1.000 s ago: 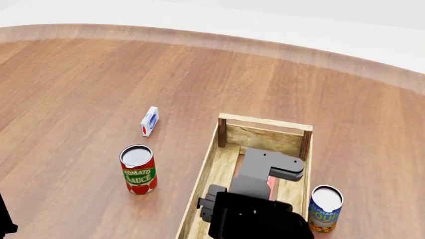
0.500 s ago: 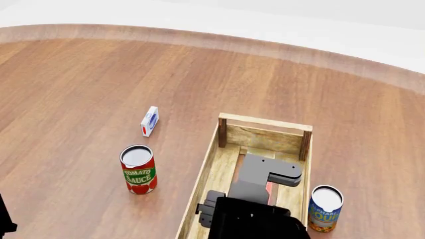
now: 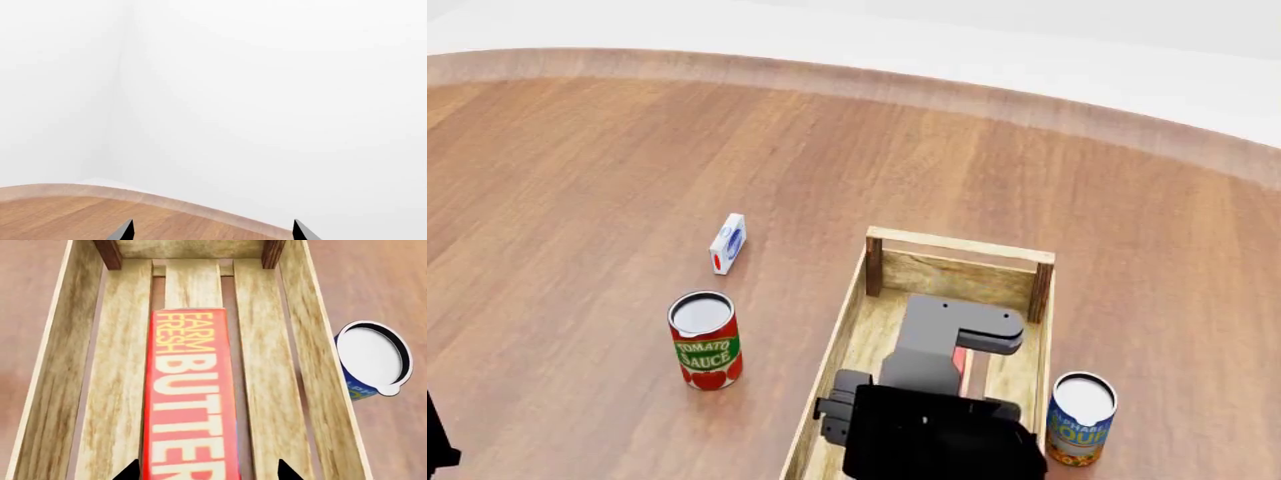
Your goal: Pick up the butter and put it in the tray.
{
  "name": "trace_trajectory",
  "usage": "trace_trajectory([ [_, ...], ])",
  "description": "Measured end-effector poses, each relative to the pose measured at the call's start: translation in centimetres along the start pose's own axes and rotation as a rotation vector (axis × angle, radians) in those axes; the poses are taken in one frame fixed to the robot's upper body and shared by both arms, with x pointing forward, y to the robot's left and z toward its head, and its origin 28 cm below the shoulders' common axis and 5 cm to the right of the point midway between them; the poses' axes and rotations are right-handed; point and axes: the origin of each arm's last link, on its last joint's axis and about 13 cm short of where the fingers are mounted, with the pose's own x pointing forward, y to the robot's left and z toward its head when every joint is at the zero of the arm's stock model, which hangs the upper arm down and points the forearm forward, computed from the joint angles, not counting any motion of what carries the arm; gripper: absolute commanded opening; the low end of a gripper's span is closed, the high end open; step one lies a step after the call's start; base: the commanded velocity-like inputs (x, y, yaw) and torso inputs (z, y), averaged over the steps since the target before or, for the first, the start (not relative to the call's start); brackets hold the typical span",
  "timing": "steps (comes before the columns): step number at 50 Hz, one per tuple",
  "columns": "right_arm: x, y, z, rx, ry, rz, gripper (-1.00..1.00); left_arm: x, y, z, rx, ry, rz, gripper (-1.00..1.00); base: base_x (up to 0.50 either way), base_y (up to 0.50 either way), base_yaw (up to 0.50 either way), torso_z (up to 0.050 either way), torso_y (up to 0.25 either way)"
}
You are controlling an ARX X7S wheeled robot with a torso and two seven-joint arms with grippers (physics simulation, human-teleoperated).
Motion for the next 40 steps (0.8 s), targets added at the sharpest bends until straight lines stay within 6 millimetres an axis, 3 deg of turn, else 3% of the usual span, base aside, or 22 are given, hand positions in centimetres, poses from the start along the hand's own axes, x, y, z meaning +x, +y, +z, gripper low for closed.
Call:
trace_trajectory([
  [17,-1.4,-0.4,0.2,-0.021,-0.048,0.028,1.00,0.0,-0.1,0.0,0.000,0.000,-0.003,1.00,0.00,0.00,0.00,0.000,0.000],
  [40,-7.8,-1.3,0.1,-0.070,-0.284,0.103,1.00,-0.1,-0.2,0.1,-0.002,-0.003,-0.009,1.00,0.00,0.00,0.00,0.000,0.000],
])
